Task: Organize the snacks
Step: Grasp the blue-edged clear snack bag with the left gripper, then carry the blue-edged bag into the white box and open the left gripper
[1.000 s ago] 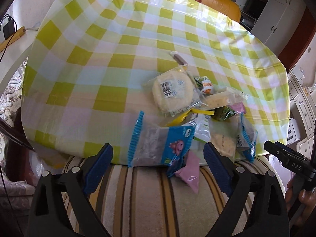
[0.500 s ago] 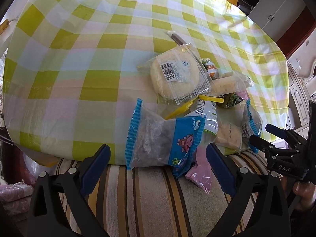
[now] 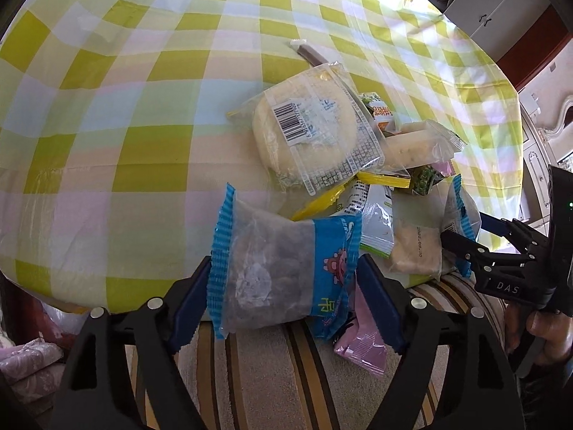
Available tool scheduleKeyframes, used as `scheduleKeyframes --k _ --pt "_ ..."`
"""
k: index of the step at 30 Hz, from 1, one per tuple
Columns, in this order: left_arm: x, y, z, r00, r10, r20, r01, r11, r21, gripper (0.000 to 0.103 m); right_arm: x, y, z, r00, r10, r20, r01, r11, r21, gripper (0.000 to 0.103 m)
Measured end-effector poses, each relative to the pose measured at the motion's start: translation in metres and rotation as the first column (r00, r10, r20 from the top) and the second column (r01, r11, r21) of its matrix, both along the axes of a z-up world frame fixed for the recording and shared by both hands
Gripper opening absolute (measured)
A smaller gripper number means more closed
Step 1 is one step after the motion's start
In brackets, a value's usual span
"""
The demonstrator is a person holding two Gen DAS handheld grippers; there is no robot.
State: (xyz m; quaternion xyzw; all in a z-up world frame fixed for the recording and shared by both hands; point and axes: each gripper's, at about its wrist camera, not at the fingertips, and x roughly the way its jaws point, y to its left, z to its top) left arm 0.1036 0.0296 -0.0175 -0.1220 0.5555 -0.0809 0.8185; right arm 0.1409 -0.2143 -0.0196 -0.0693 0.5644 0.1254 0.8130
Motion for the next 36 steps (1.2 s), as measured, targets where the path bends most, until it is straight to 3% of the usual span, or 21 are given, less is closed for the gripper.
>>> scheduleKeyframes --k 3,6,15,21,36 --pt "-0.001 0.001 0.002 1.0 0.007 0.011 -0.007 1.0 -0.004 0.071 -0.001 -0.002 0.001 1.0 -0.002 0.004 0.002 1.0 0.014 0.085" --pt "-0.003 0.003 0.005 1.0 0.013 0.024 -0.013 1.0 -0.021 0.06 -0.002 -0.004 0.004 1.0 -0.006 0.014 0.005 0.999 0.037 0.076" --pt "-0.011 0.004 0.012 0.998 0.038 0.053 -0.037 0.999 -0.014 0.05 -0.009 -0.018 0.01 0.999 -0.04 0.024 0.037 0.994 0.1 0.064" --pt "-0.016 0.005 0.016 0.996 0.052 0.068 -0.052 0.999 -0.003 0.049 -0.014 -0.025 0.017 0.997 -0.057 0.045 0.051 0.991 0.125 0.06" --pt "-0.028 0.002 0.046 0.985 0.091 0.144 -0.095 0.995 0.019 0.049 -0.031 -0.053 0.037 0.989 -0.118 0.085 0.1 0.976 0.195 0.059"
